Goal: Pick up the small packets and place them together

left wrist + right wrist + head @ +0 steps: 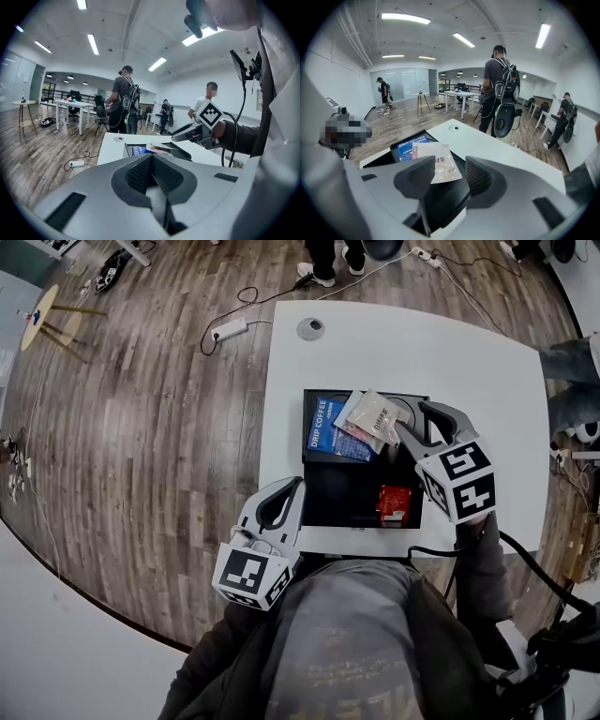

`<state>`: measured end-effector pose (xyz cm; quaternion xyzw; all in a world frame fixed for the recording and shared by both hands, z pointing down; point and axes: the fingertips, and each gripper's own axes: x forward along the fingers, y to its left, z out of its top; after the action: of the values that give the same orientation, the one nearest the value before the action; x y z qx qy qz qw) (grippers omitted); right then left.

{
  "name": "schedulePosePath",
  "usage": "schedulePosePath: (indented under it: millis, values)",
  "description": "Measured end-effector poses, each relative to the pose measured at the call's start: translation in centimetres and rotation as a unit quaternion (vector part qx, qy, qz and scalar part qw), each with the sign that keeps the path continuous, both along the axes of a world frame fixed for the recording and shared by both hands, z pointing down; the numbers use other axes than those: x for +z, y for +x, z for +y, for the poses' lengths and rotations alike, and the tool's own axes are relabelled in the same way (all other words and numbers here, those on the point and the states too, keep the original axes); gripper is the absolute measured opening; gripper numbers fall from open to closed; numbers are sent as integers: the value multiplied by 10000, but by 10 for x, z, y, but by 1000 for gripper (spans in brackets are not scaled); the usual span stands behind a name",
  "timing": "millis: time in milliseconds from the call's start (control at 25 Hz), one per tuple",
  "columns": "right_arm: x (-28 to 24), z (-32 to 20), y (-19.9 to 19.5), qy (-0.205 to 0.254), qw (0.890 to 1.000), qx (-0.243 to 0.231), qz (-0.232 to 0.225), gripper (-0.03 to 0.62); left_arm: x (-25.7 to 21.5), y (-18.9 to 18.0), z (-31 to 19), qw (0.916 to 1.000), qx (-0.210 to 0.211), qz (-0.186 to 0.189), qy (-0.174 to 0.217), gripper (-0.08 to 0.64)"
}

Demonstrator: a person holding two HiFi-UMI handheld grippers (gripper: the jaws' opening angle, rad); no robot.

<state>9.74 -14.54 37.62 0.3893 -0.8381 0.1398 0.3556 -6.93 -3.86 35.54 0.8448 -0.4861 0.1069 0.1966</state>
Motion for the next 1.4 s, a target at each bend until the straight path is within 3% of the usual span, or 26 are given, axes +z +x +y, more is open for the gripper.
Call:
schedulePosePath:
  millis: [320,600,840,1240,1400]
  values:
    - [-12,41,9,114,9998,112,-70,202,-10,17,14,9987,470,90,188,1]
    - [19,110,-4,-487,9985,-244,-73,202,-8,33,35,9956,910,205,121,0]
    - [72,155,-12,-1190,9893,-499,675,202,-5,34,46,9941,1050,263,81,1]
    - [106,148,-13,-1525,9749,-544,1529,202,-3,22,46,9945,1002,303,75,1]
    - [114,147,-6,-1730,9635,-559,1964,196,-2,18,41,9948,963,326,52,2]
